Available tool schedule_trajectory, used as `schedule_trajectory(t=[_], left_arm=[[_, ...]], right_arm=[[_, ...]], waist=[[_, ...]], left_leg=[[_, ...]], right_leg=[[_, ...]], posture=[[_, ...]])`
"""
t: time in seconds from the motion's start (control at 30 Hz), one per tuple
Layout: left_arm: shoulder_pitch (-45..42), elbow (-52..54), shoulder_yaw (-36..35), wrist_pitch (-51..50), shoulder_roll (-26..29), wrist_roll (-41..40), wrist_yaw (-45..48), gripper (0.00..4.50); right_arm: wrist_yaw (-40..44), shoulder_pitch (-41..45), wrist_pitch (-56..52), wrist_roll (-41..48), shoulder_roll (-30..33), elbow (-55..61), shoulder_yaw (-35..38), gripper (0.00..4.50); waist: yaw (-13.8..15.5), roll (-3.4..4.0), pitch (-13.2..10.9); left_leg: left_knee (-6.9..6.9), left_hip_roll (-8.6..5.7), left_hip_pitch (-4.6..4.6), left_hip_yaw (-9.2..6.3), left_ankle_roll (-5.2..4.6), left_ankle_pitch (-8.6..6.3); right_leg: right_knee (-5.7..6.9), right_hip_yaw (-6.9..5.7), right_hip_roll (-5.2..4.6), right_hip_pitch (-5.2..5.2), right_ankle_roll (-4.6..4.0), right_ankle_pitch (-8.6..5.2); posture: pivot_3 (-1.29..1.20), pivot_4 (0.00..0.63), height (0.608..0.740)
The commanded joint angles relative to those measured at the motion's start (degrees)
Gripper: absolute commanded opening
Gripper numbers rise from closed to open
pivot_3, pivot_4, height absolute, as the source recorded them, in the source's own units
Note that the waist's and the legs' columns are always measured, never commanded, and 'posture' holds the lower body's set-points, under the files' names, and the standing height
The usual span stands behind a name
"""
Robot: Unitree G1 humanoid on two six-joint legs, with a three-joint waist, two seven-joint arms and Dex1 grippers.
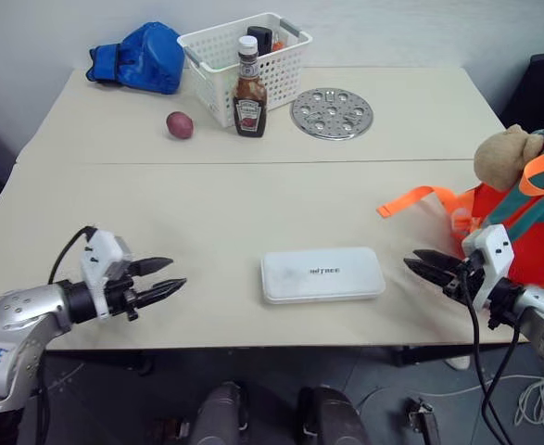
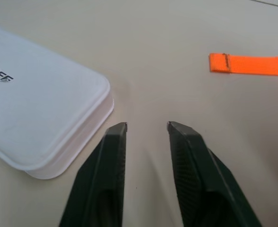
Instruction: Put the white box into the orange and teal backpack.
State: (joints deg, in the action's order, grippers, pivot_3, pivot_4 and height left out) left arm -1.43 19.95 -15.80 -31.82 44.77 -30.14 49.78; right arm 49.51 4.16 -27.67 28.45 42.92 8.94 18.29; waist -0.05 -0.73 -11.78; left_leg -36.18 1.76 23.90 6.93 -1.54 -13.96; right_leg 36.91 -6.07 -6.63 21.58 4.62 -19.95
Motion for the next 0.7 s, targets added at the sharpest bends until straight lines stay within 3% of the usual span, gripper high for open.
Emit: schedule_trajectory(t=[0.03, 0.17, 0.27, 0.57, 0.7], left_arm=[[-4.18, 0.11, 2.41, -1.37, -1.01, -0.88, -1.12, 1.31], [-9.76, -1.95, 3.71, -9.97, -2.00, -5.18, -2.11, 0.04], [-13.19, -4.01, 2.36, -18.42, -1.36, -12.11, -0.49, 0.66], [-19.18, -9.26, 0.54, -35.65, 0.34, -22.07, -1.45, 3.50], [-21.87, -13.33, -0.36, -45.11, 1.12, -26.52, -1.97, 3.92]], right_arm=[[2.75, 0.44, 0.56, 0.15, 2.41, 0.66, -0.59, 0.06], [5.51, 1.40, 1.47, -1.51, 4.97, -0.83, -2.42, 0.00], [8.39, 3.14, 3.09, -3.21, 7.13, -3.20, -4.17, 0.00], [13.86, 6.77, 6.43, -5.75, 8.53, -7.76, -8.29, 0.00], [15.83, 7.81, 7.57, -6.83, 8.54, -8.17, -10.42, 0.00]], waist=[[0.09, 0.00, 0.00], [0.05, -0.02, 0.01], [-0.18, -0.02, 0.01], [-0.02, -0.06, -0.01], [-0.06, -0.06, -0.01]], left_leg=[[0.00, -0.01, 0.00, 0.00, 0.03, 0.02], [-0.03, -0.02, 0.00, -0.01, 0.02, 0.06], [-0.02, -0.01, -0.04, 0.00, 0.06, 0.09], [-0.02, 0.00, -0.27, -0.01, 0.22, 0.18], [-0.03, -0.01, -0.29, -0.02, 0.24, 0.20]], right_leg=[[0.00, 0.00, 0.00, 0.00, 0.01, 0.00], [0.06, -0.01, 0.02, -0.02, 0.03, 0.02], [0.11, 0.00, 0.04, -0.01, 0.03, 0.02], [0.42, 0.04, 0.05, -0.07, 0.04, 0.01], [0.46, 0.05, 0.05, -0.07, 0.04, 0.01]], posture=[[0.00, 0.150, 0.740], [0.00, 0.150, 0.740], [0.00, 0.150, 0.740], [0.00, 0.150, 0.740], [0.00, 0.150, 0.740]])
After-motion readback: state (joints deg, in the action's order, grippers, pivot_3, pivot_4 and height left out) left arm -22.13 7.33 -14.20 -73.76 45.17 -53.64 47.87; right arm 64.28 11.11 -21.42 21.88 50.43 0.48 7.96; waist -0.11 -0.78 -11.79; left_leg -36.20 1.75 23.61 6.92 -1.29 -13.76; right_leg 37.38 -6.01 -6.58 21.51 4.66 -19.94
